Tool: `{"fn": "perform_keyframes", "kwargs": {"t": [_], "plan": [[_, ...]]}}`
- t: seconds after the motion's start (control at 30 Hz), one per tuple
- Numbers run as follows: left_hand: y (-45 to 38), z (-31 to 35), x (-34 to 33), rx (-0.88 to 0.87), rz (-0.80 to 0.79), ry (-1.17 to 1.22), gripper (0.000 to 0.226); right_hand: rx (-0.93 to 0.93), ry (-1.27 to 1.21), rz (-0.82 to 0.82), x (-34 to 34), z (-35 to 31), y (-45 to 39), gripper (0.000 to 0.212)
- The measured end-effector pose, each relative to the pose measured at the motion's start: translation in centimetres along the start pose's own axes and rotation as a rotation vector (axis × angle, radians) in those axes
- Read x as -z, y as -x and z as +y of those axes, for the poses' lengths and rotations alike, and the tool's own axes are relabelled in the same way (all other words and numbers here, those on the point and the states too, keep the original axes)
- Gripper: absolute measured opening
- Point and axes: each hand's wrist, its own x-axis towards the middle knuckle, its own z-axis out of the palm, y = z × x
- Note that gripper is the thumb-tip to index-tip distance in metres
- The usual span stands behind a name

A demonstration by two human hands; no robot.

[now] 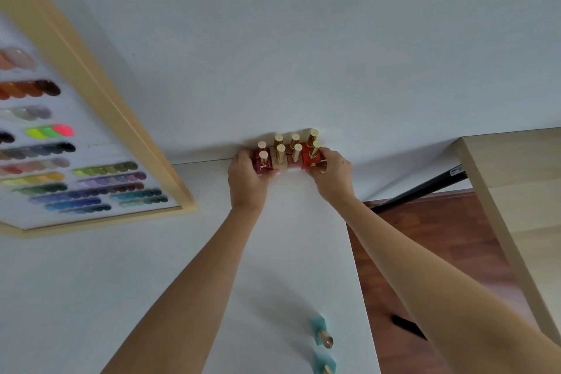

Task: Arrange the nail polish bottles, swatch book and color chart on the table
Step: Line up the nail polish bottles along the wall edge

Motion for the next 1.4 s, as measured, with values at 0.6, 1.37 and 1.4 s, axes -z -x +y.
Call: {"fn": "perform_keyframes", "kwargs": {"t": [0.6,1.37,1.4], "plan": [[-0.2,-0.8,1.7,-0.001,-0.022,-0.055,0.048,0.032,0.017,-0.04,-1.0,-0.7,0.2,0.024],[30.1,-0.9,8.0,-0.252,-0.6,-0.017,0.029,0.161,0.124,-0.793,8.5,2.4,22.8,0.029],[30.3,-0.6,7.7,-0.262,-0.569,-0.038,0.03,0.172,0.119,-0.774,8.4,2.4,22.9,0.026]]}}
